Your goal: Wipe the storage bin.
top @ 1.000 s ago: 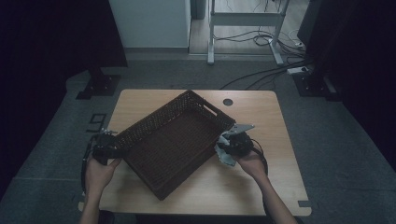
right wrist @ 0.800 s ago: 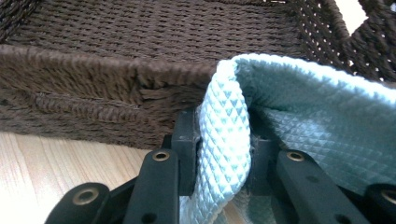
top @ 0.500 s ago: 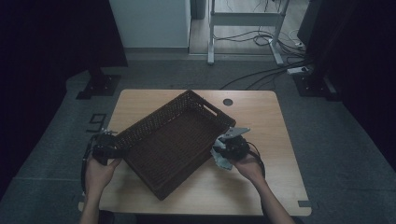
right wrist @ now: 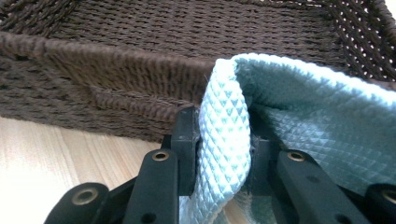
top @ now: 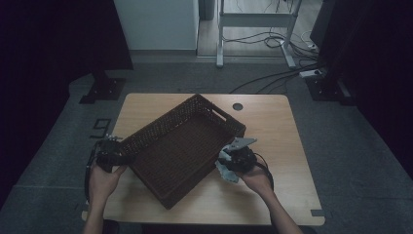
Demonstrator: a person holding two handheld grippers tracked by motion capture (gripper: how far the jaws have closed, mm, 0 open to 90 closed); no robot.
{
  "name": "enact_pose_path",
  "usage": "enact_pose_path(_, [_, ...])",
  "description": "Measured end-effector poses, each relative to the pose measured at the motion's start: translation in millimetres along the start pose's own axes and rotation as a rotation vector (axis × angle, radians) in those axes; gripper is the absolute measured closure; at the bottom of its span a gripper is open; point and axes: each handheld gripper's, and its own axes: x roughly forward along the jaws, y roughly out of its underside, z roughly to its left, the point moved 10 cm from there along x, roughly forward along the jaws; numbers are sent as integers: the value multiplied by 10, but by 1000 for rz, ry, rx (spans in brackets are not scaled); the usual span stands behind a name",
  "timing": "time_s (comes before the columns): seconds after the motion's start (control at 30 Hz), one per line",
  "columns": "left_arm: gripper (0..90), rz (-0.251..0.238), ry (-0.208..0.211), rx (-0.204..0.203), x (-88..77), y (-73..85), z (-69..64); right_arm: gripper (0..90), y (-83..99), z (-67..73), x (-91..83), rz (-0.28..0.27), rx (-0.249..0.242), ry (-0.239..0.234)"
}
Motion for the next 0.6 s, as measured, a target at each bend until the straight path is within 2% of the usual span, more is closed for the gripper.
enact_pose_path(0.43, [349,1,-1,-3,-2,3,-4,689,2,157,-12,-6,-5,-18])
enact_pose_path(0.6, [349,2,-2,-2,-4,4,-8,690,-25,304,4,-12,-21,-51])
